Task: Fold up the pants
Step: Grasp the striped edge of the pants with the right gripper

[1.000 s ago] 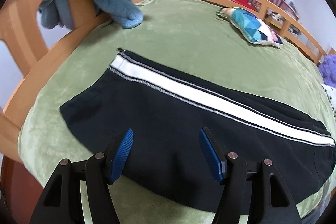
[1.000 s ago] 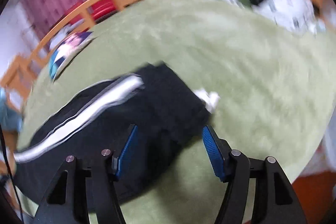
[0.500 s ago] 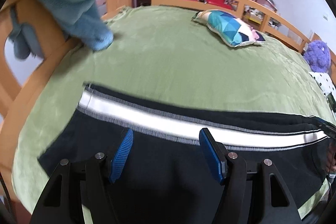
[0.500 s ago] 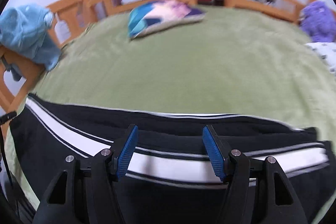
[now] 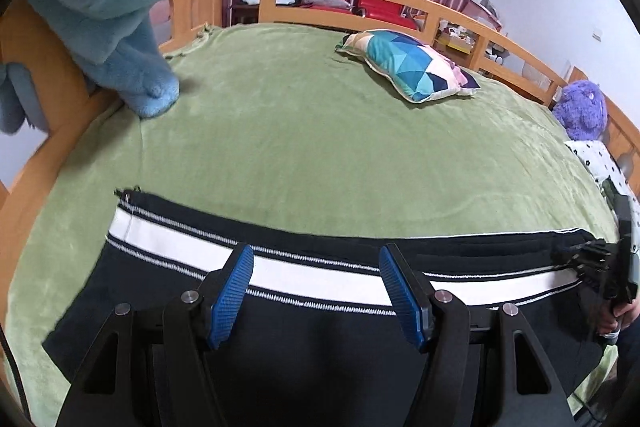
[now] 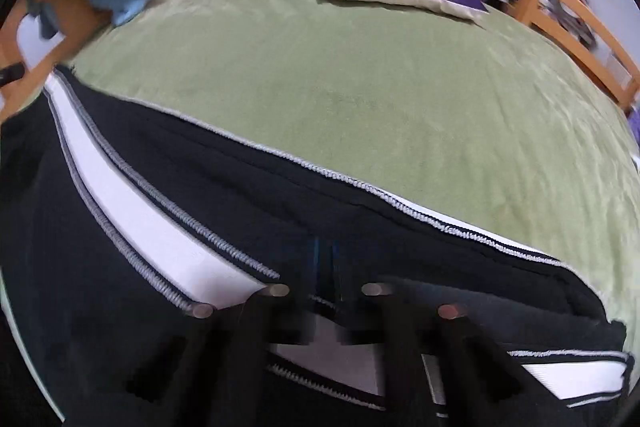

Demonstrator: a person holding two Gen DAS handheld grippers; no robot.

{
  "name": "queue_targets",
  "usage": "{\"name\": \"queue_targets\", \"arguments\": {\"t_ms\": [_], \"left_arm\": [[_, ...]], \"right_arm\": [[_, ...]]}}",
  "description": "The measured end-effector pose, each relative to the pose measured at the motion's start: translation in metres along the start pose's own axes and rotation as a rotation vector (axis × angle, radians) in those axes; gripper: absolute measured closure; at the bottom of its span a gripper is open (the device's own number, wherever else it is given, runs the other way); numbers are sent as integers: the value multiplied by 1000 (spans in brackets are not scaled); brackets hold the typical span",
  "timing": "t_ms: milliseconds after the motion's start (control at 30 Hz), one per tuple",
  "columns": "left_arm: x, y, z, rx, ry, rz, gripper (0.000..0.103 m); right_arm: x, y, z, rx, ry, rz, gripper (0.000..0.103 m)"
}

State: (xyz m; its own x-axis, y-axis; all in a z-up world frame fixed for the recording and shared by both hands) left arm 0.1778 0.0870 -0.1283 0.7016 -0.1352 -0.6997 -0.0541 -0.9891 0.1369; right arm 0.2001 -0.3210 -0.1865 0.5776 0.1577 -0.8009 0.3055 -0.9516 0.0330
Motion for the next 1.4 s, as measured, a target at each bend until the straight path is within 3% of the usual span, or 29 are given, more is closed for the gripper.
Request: {"name": "queue_targets", "arguments": {"t_ms": [167, 300, 367, 433, 500, 567, 633, 667, 733, 800, 900, 967, 1000, 1200, 1333, 1400], "left_arm": [[3, -5, 0, -14, 6, -8, 39], [3, -4, 0, 7, 19, -20, 39], [6, -4, 3, 13, 8, -15, 39], [9, -5, 4, 12, -3, -14, 39], [12, -5, 5, 14, -14, -21, 39], [12, -5, 4, 13, -19, -20, 39], [11, -4, 4, 12, -20, -20, 39], [12, -5, 4, 13, -20, -20, 39], [12, -5, 4, 12, -22, -19, 39], [12, -4, 4, 12, -27, -14, 39], [13, 1, 5, 24, -32, -17, 39], [12, 5, 6, 34, -33, -18, 39], [11, 6, 7, 40, -32, -19, 39], [8, 2, 7, 32, -23, -23, 39], [11, -6, 4, 6, -27, -32, 39], [12, -9, 3, -5, -28, -39, 39]], "right_arm": [[-34, 20, -15, 129, 145, -42, 99], [-33, 27, -37, 206, 220, 83, 103], [-23, 34, -39, 246, 185, 14, 103], [-12, 33, -36, 220, 150, 75, 103], [-1, 33, -31, 214, 90, 14, 103], [4, 31, -29, 198, 55, 10, 97], [2, 28, -23, 155, 36, 0, 71], [-1, 28, -20, 142, 41, -8, 64], [-5, 29, -11, 122, 52, -69, 37], [-1, 26, -4, 101, 38, -109, 35], [12, 11, 3, 25, -12, -67, 40], [19, 1, 5, -36, -34, -17, 73], [20, -3, 6, -54, -42, -15, 99], [-20, 17, -2, 55, 96, -99, 100], [-19, 13, -16, 74, 148, -17, 100], [-3, 12, -20, 101, 116, 20, 100]]}}
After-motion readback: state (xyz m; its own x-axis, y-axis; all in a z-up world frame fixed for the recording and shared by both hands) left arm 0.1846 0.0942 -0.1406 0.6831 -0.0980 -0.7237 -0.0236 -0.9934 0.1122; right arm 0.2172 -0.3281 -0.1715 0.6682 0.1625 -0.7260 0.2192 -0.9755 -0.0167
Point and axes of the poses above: each gripper's, at about its wrist camera, not at the fingertips, and x roughly the way its jaws point, y to its right, z to its underside, the point moved 1 cm from there along x, roughly the way its jaws point, and after that the axes turned 2 degrees about y, right-handed, at the moved point
